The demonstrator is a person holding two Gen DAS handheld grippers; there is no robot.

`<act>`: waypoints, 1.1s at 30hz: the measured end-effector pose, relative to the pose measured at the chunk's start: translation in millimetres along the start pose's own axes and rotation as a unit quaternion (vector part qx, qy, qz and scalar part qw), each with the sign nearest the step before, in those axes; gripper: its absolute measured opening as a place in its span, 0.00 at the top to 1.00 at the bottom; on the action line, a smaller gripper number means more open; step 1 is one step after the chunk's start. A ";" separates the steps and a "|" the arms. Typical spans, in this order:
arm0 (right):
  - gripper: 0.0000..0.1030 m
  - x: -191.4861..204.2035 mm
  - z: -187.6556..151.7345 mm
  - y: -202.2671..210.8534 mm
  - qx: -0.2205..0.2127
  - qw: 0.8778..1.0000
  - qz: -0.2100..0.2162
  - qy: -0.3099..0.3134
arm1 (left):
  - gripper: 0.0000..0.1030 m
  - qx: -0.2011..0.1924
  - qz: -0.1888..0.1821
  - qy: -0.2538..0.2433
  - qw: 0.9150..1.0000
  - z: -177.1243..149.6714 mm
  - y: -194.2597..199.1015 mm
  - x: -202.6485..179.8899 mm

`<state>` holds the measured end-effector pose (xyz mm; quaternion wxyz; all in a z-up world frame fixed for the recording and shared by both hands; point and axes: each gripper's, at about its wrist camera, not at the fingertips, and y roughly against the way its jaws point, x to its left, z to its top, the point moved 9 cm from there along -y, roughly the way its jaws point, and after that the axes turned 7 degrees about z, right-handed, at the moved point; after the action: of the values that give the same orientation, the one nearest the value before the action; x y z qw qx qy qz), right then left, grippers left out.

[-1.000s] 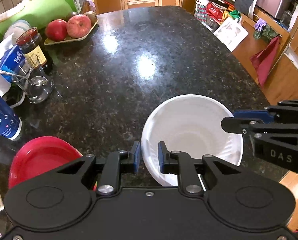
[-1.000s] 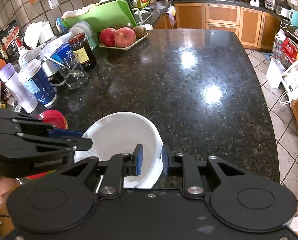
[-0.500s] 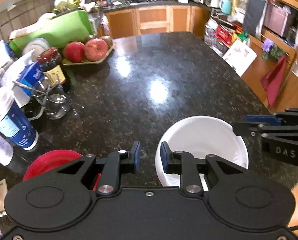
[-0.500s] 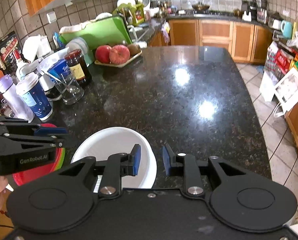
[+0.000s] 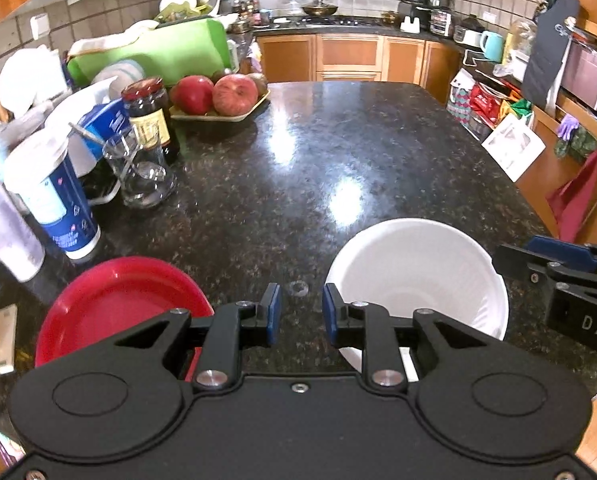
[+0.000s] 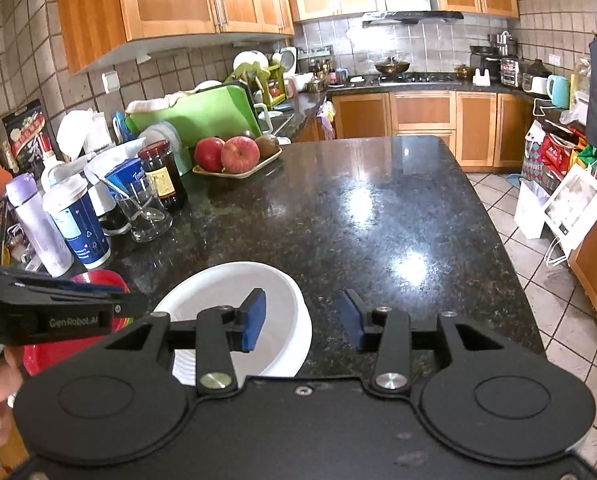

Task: Organize plates and bowls
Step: 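Carry the bowls with both tools over the red plate stack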

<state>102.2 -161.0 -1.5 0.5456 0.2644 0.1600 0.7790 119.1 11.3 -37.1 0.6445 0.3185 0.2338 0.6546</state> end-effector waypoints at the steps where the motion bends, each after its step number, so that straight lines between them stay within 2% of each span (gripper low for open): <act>1: 0.52 -0.2 -1.3 0.1 -0.004 1.000 0.000 -0.002 | 0.68 0.002 0.001 0.005 1.000 -1.3 -0.6 0.4; 3: 0.52 -0.5 -3.7 1.1 -0.012 1.000 -0.001 -0.006 | 0.66 0.007 0.003 0.014 1.000 -3.6 -2.0 1.9; 4: 0.51 -0.6 -5.1 1.2 -0.015 1.000 -0.002 -0.007 | 0.58 0.009 0.004 0.019 1.000 -4.6 -2.2 2.3; 6: 0.47 -0.1 -8.2 2.2 -0.017 1.000 -0.002 -0.005 | 0.51 0.009 0.004 0.033 0.999 -6.0 -1.3 3.1; 16: 0.45 -8.3 -10.0 7.8 -0.025 0.999 0.014 -0.018 | 0.49 0.016 0.051 0.071 0.996 -14.1 4.9 9.7; 22: 0.44 -6.1 -9.3 14.1 -0.036 0.999 0.023 0.010 | 0.49 0.013 0.071 0.079 0.994 -20.2 10.2 6.4; 27: 0.44 -4.2 -9.1 17.2 -0.042 0.998 0.033 0.015 | 0.48 0.009 0.067 0.087 0.994 -24.1 15.1 3.7; 30: 0.44 -5.0 -6.4 22.6 -0.058 0.997 0.040 0.015 | 0.43 -0.001 0.051 0.113 0.992 -22.8 21.4 5.8; 33: 0.43 -4.6 -2.1 24.6 -0.074 0.996 0.040 0.027 | 0.43 -0.013 0.055 0.129 0.990 -22.3 26.8 7.2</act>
<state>83.4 -173.9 9.0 0.5279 0.2077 0.1060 0.8167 84.7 19.2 -32.4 0.5765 0.2354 0.2885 0.7273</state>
